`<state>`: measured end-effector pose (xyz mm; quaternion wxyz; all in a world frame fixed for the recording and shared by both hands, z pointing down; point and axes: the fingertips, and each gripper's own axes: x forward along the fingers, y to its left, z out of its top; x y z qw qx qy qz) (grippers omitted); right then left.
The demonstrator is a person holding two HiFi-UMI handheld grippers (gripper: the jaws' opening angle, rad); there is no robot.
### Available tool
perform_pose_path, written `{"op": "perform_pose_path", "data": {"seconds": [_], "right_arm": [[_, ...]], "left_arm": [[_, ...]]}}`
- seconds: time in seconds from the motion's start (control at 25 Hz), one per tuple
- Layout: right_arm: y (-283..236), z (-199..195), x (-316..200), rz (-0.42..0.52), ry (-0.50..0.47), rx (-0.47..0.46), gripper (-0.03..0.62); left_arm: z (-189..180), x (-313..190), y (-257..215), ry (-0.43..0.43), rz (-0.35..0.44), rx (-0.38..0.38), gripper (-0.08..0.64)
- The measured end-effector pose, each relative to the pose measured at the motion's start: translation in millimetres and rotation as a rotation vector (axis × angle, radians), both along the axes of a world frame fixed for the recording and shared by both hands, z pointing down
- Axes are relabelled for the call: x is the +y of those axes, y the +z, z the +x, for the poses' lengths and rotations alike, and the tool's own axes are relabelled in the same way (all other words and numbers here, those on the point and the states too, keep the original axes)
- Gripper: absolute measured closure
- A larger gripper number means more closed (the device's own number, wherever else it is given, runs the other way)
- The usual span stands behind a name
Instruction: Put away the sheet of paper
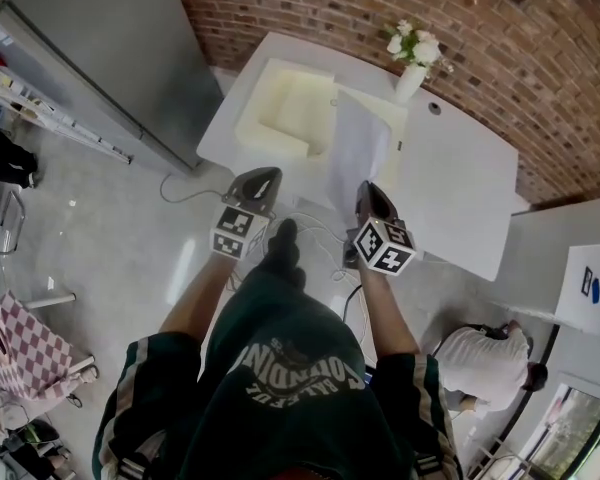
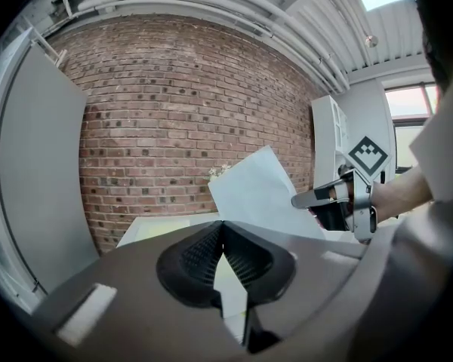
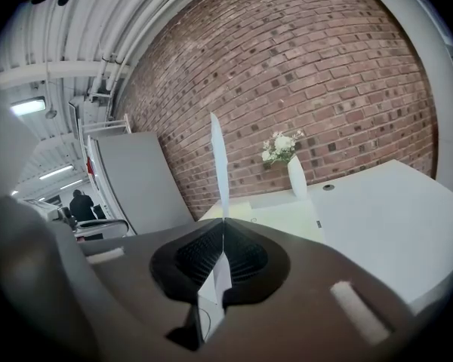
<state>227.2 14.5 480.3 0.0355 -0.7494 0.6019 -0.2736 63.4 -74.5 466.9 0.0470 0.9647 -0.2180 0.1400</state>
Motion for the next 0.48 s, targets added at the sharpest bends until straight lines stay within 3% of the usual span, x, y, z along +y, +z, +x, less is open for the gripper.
{"op": "perform_pose_path", "data": {"seconds": [0.48], "right_arm": [[24,26,-47,-0.051,-0.013,-0.017,0.591]], "left_arm": [[32,-55,21,-0.005,-0.037,0.015,0.549]]}}
